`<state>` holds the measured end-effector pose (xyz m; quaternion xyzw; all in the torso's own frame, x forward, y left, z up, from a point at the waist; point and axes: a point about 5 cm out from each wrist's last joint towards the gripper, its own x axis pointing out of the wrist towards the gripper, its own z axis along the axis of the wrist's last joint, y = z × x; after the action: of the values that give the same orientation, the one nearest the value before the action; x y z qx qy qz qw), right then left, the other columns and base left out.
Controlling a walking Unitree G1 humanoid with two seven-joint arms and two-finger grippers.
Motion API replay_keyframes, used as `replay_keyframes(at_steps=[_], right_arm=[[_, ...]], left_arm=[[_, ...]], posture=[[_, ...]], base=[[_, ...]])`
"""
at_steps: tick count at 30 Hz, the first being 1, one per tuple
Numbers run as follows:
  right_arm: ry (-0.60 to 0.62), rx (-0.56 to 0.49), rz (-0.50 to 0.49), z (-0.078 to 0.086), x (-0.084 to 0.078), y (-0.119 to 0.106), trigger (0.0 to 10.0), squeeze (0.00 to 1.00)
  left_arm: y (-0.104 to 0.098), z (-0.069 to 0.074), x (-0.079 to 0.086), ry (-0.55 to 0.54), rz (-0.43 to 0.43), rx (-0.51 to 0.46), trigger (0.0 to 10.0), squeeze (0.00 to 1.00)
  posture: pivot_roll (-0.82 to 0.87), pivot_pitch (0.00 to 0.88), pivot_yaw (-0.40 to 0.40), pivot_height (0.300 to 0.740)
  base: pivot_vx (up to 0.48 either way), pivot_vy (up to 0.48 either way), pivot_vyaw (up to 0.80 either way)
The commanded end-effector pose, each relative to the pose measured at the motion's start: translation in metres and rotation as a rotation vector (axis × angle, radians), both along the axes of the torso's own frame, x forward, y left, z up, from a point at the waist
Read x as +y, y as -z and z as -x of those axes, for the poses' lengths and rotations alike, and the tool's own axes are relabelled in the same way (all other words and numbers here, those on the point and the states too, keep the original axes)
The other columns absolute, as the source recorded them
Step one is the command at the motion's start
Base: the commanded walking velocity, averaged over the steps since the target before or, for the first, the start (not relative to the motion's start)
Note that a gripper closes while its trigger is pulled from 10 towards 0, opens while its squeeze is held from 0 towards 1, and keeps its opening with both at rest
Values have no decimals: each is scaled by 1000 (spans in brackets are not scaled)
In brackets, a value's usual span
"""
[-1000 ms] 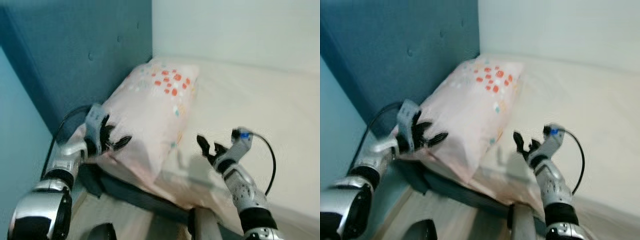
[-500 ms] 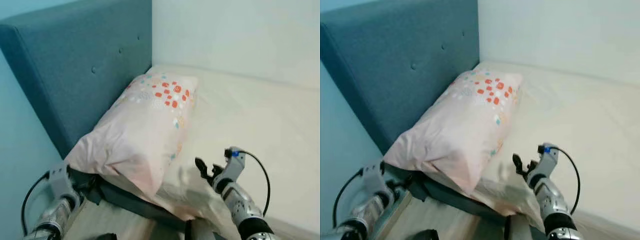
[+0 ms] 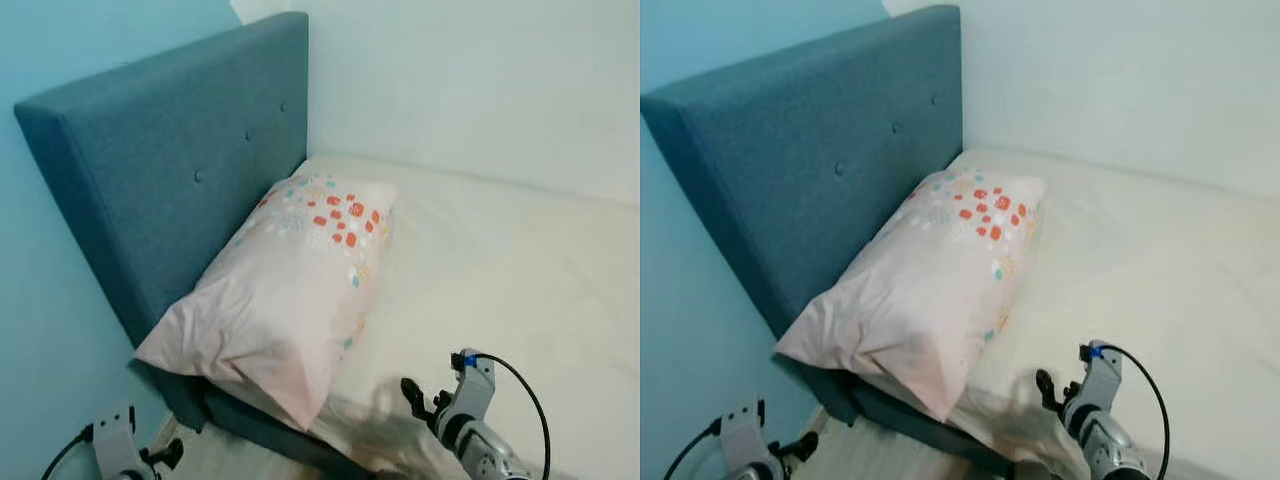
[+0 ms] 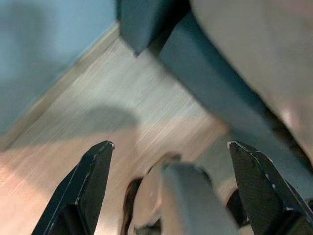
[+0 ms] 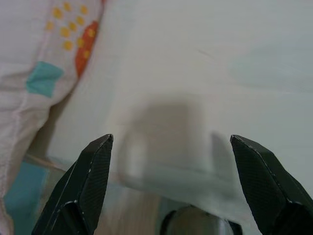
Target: Clean up the room
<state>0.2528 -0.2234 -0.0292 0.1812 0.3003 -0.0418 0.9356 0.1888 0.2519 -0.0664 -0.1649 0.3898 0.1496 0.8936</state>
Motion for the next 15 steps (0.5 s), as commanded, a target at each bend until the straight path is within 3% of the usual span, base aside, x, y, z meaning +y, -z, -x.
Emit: replay_keyframes(at_steps=[1,7,8,11,15], right_arm=[[14,56,23,13,-2,10,10000,0],[23,140,42,29,-2,23,10000,0],[24,223,65,47,-2,35,10000,0],[28,259,73,56,-2,40,10000,0],[28,349,101,78,-2,52,10000,0]], left_arm=[[6,10,-3,8,-5,50,10000,0],[10,16,-3,16,-16,82,10000,0],[11,18,-5,17,-14,94,10000,0],[12,17,-8,23,-10,106,10000,0],[12,14,-13,47,-12,111,10000,0]], posture=[[46,0,-43,681],[44,0,-43,695],[46,0,-43,705],[49,0,-45,710],[48,0,-45,724]], base=[[0,0,0],[0,0,0],[0,0,0],[0,0,0],[-480,0,0]])
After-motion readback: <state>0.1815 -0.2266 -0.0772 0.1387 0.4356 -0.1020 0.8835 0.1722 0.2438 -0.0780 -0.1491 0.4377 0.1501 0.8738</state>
